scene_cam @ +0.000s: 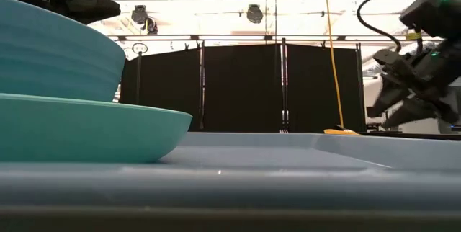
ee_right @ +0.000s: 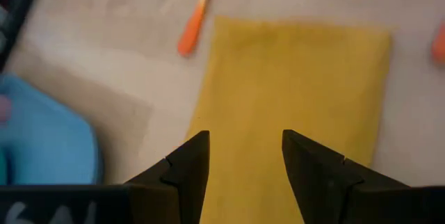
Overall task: Set up tray
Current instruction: Put the yellow napkin on the blue tray
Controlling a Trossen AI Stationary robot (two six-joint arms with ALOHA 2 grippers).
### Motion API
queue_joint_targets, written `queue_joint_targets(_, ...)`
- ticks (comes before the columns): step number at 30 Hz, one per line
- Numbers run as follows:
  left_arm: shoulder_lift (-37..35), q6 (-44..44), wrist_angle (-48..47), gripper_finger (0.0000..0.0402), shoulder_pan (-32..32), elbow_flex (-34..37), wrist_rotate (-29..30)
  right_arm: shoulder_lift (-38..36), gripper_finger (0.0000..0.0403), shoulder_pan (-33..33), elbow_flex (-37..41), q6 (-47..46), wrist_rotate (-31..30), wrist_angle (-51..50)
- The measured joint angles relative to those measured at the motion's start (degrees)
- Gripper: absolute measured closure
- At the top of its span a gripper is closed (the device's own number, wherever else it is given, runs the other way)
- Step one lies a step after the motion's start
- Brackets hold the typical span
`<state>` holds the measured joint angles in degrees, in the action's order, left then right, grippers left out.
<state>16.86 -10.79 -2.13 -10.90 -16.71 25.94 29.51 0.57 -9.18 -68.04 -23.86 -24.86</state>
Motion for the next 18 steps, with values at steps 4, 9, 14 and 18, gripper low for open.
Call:
queue_joint_targets(4, 0.0, -0.1, -0.2, 0.0334, 0.0, 0.0, 0.0, 0.2, 0.0232, -4.0, 0.0, 5.9, 0.6, 3.9)
queue_joint_targets(9, 0.0, -0.1, -1.0, 0.0334, 0.0, 0.0, 0.0, 0.7, 0.0232, -9.2, -0.6, 10.1, 0.3, 2.9)
queue_joint_targets(14, 0.0, 0.2, -1.2, 0.0334, 0.0, 0.0, 0.0, 1.0, 0.0235, -12.3, -0.6, 13.4, 1.2, 5.3)
queue_joint_targets(18, 0.0, 0.2, -1.2, 0.0334, 0.0, 0.0, 0.0, 1.4, 0.0246, -15.3, -0.6, 15.2, 2.5, 4.9)
